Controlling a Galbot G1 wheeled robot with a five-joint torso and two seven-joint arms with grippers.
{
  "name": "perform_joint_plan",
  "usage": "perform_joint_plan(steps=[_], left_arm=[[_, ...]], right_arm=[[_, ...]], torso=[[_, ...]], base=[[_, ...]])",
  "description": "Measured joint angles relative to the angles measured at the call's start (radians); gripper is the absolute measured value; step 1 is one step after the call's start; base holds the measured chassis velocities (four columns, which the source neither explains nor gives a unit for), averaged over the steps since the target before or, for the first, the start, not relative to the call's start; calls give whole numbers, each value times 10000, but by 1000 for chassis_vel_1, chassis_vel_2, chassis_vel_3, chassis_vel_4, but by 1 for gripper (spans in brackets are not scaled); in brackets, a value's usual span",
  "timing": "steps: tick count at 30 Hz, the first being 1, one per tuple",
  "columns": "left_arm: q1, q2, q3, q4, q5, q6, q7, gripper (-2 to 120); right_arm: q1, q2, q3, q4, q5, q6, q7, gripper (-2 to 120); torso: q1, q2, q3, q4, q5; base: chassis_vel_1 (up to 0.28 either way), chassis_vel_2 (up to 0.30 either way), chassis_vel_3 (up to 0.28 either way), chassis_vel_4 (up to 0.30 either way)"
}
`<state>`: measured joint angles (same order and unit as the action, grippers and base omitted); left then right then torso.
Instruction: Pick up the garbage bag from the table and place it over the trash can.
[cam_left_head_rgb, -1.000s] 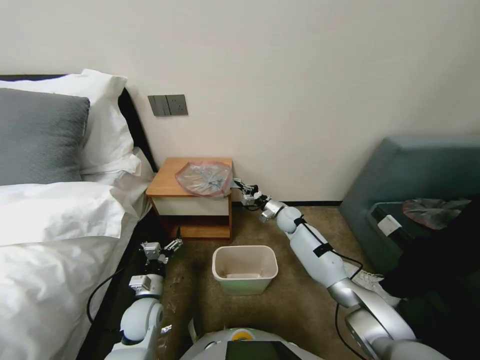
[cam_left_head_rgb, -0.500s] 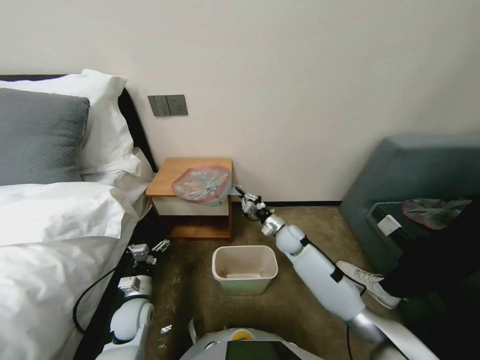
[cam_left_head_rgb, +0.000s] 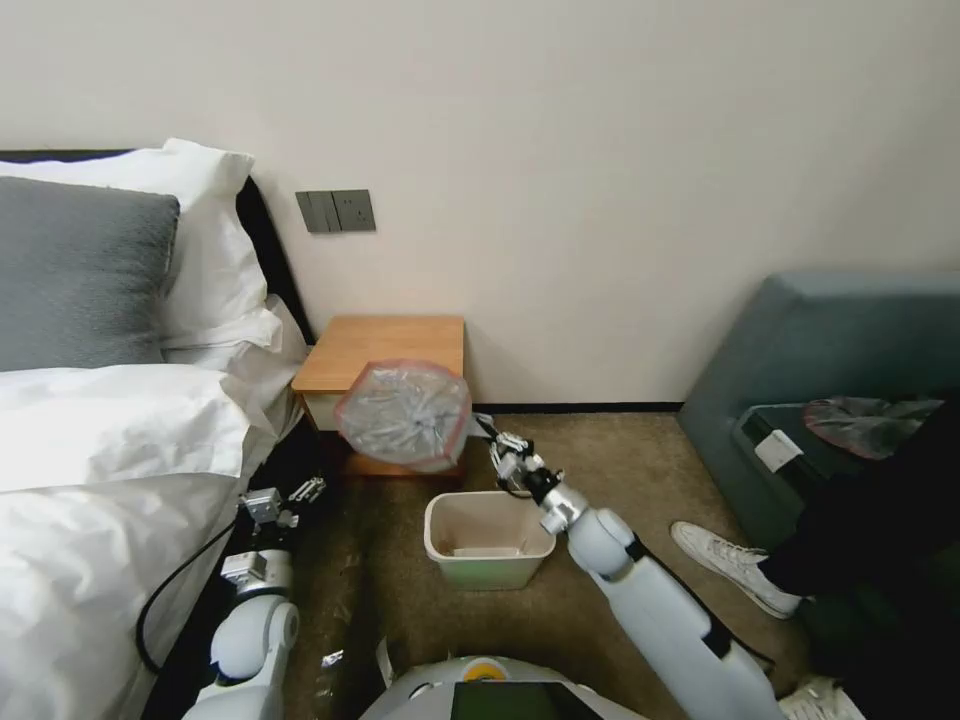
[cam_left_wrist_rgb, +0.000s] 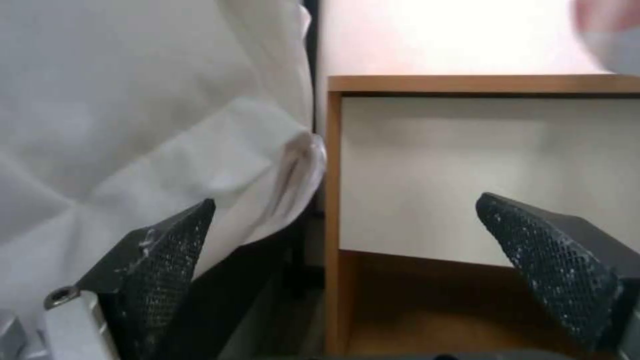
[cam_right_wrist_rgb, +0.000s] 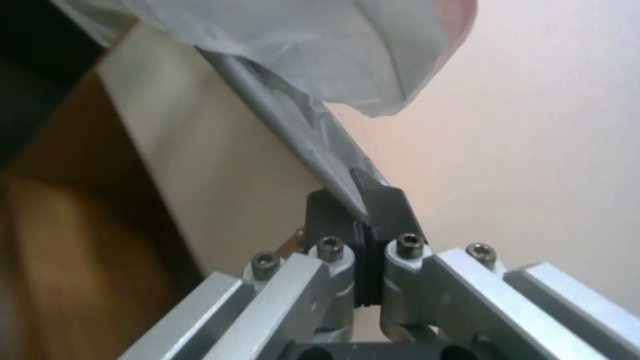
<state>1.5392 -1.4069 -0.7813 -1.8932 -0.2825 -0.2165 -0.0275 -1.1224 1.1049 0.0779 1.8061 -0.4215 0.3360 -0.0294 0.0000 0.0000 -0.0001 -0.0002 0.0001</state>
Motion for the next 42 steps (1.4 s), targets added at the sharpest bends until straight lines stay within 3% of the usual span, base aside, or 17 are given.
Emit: perform_joint_plan(steps=[18,30,37,41,42], left_arm=[[-80,40,-150,404,-160,-35,-139,99],[-85,-26,114,420,-61,-38,-143,99],[-27,46,210,383,-25,-50,-130,99],[158,198,437,8,-113,531,2,99],[209,304,572,-161,-203,724,134,100]], right_arm=[[-2701,-1053,712,9,-921,1698,-295,0],[-3043,-1151,1204,-9,-922,2040,-298,0],[-3142,-1388,1400,44,-720,2217,-346,20],[-3270,-1773,1687,151,-331,2288,-677,33],[-3377,-2009,1825,209,-95,2304,-844,41]], torso=[[0,0,0,1,-1],[0,0,0,2,0],[0,0,0,3,-2],[0,0,1,5,0],[0,0,0,2,-1]], base=[[0,0,0,0],[0,0,0,0],[0,0,0,0],[0,0,0,0],[0,0,0,0]])
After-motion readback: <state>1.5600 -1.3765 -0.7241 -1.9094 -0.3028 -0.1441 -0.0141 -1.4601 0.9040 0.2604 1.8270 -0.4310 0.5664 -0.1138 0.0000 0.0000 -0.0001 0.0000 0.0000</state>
